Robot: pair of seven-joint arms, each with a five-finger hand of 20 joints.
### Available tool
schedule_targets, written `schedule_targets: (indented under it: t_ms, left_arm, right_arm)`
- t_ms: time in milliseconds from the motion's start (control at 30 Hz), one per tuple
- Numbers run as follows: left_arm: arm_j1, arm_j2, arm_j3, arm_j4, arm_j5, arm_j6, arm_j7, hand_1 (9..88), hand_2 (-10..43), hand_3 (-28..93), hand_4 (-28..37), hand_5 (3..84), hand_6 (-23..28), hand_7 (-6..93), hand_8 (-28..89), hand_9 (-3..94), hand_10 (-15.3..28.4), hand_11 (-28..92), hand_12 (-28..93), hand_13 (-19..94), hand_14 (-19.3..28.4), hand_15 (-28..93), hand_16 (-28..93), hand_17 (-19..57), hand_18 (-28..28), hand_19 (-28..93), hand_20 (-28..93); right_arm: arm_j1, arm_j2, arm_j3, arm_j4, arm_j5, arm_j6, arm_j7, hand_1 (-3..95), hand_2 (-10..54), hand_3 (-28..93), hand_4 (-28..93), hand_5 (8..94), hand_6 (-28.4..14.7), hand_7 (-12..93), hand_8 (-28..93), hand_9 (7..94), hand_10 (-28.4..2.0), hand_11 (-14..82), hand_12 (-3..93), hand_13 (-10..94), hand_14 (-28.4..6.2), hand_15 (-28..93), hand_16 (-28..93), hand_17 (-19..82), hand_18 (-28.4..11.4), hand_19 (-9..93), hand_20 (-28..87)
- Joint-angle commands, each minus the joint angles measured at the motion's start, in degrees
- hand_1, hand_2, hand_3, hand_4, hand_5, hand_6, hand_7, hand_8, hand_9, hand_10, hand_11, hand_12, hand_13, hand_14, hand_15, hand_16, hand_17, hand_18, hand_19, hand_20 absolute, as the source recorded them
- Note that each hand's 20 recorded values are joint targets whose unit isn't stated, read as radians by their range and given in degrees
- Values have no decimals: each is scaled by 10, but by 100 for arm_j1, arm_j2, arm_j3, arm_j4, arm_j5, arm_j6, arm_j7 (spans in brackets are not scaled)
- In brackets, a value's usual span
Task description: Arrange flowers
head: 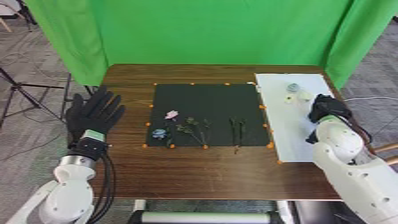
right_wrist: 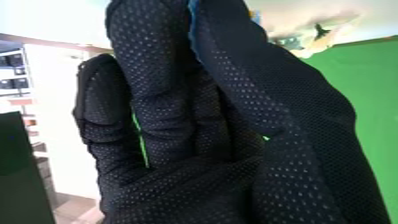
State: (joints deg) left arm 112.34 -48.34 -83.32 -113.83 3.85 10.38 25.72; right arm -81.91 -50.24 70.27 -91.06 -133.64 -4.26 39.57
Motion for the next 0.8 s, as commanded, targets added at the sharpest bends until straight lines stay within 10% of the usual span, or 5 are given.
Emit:
schedule_targets:
  t_ms: [33, 333, 500, 800]
  left_arm:
    - [-11, -1, -10, -23, 7, -141, 48, 237, 163, 702, -283, 386, 74, 148, -88, 304, 135, 205, 108, 226, 143, 364, -82, -55, 140, 367, 96]
    - [118, 15, -119, -63, 42, -131, 83, 237, 163, 700, -283, 386, 73, 146, -87, 305, 134, 204, 106, 228, 139, 356, -83, -54, 139, 367, 95]
    - [443, -119, -259, -180, -36, -53, 96, 234, 165, 697, -283, 385, 72, 146, -87, 303, 130, 202, 105, 231, 137, 354, -83, -53, 139, 365, 94]
    - [319, -166, -189, -109, -85, -17, 36, 229, 167, 699, -283, 383, 68, 147, -89, 305, 125, 199, 104, 235, 132, 346, -84, -51, 138, 363, 93]
  right_arm:
    - [-475, 19, -134, -525, -469, 757, -353, 661, -95, 683, -283, 739, -21, 307, 40, 851, -106, 115, 435, 801, -57, 378, 423, 461, -171, 798, 347]
    - [-366, -223, -184, -1852, -836, 973, -1393, 655, -95, 694, -283, 742, -24, 298, 50, 853, -109, 107, 442, 796, -57, 386, 425, 454, -174, 801, 357]
    - [456, -809, -980, -1687, -448, 913, -1913, 638, -94, 700, -283, 731, -29, 290, 39, 836, -113, 98, 425, 778, -56, 385, 426, 438, -175, 795, 366]
    - [1217, -1677, -1985, -1081, -323, 133, -2370, 627, -85, 705, -283, 723, -25, 298, 42, 834, -112, 99, 427, 774, -56, 389, 424, 434, -174, 794, 371]
